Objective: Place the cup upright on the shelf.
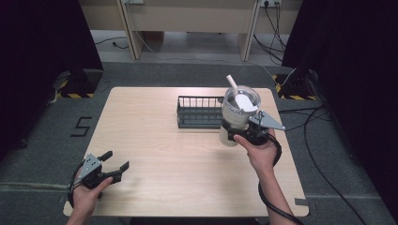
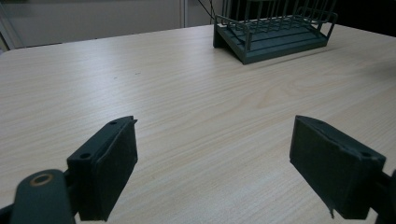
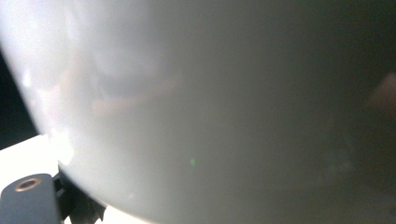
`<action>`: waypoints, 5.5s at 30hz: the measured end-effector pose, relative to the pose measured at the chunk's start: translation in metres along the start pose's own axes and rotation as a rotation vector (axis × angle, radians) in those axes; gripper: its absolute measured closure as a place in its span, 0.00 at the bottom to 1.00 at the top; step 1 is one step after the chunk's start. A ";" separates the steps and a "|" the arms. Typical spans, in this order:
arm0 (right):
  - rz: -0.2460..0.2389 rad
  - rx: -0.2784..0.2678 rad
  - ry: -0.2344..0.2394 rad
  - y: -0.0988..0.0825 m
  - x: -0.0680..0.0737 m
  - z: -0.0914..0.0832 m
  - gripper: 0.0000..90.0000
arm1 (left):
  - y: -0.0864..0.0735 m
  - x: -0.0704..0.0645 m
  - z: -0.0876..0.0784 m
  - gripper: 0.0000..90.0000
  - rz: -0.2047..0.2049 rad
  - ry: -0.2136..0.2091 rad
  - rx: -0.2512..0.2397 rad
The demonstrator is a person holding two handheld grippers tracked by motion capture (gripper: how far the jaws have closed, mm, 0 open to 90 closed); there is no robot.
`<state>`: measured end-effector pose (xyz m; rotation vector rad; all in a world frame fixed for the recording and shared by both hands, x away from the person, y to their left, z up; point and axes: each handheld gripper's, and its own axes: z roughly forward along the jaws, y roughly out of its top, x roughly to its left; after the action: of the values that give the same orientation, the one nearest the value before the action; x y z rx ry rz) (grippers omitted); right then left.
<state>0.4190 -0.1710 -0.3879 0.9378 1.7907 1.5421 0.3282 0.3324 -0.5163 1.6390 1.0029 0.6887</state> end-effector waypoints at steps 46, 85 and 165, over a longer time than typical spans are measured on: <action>0.024 0.017 -0.036 0.028 -0.014 0.058 0.11 | 0.000 0.001 0.000 0.16 -0.008 -0.005 -0.008; 0.032 0.039 -0.071 0.044 -0.024 0.099 0.11 | -0.001 0.002 0.001 0.16 -0.016 -0.004 -0.005; 0.058 0.092 -0.074 0.041 -0.014 0.187 0.11 | 0.001 0.001 0.001 0.16 -0.020 -0.005 -0.019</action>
<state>0.5833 -0.0722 -0.3759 1.0859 1.8097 1.4505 0.3303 0.3329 -0.5154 1.6117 1.0045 0.6785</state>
